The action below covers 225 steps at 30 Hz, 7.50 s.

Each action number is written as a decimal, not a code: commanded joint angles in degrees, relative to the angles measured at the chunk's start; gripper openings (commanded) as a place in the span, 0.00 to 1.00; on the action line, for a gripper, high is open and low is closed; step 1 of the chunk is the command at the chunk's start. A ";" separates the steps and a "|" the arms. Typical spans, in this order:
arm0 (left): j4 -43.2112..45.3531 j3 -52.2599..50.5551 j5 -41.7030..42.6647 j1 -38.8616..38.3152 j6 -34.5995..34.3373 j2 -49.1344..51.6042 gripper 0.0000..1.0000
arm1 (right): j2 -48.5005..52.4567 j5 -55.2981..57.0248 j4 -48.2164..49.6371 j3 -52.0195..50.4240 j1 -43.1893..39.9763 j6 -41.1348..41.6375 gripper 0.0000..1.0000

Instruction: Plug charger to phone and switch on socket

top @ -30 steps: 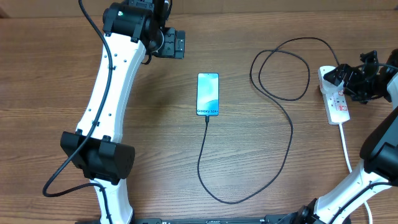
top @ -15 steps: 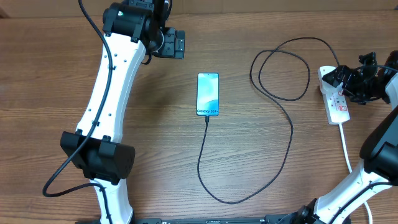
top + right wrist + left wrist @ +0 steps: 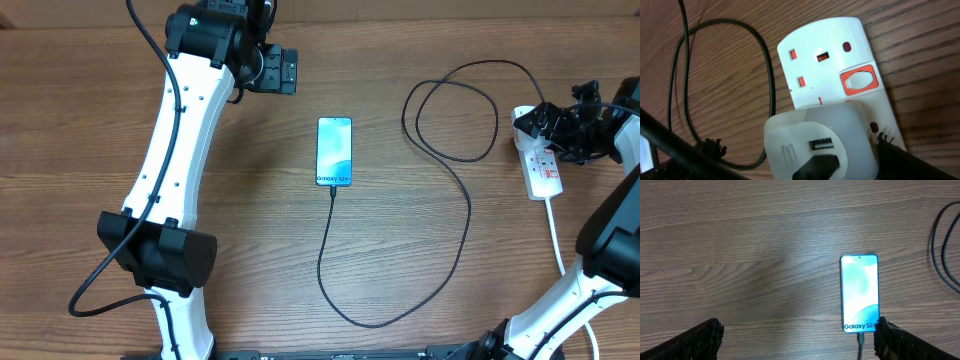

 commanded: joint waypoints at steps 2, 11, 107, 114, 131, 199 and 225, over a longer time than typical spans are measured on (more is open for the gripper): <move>0.04 0.00 -0.55 -0.07 1.07 0.20 1.00 | 0.04 1.03 0.55 -0.37 1.42 1.42 1.00; 0.04 0.00 -0.55 -0.07 1.07 0.20 1.00 | 0.04 2.73 0.61 -0.39 1.40 1.38 1.00; 0.04 0.00 -0.55 -0.07 1.07 0.20 1.00 | 0.09 2.49 -1.75 -4.42 3.45 3.63 1.00; 0.04 0.00 -0.55 -0.07 1.07 0.20 1.00 | -0.02 3.85 -1.05 -3.82 0.94 5.88 1.00; 0.04 0.00 -0.55 -0.07 1.05 0.20 1.00 | -2.38 5.46 -4.07 -0.76 -1.42 5.99 1.00; -0.46 0.00 -0.52 0.52 1.07 0.20 1.00 | -32.72 16.44 -12.83 -0.76 -1.36 12.39 1.00; 2.69 -0.24 -6.12 0.68 1.07 -9.16 1.00 | -32.72 16.41 -12.83 -0.76 -1.36 12.39 1.00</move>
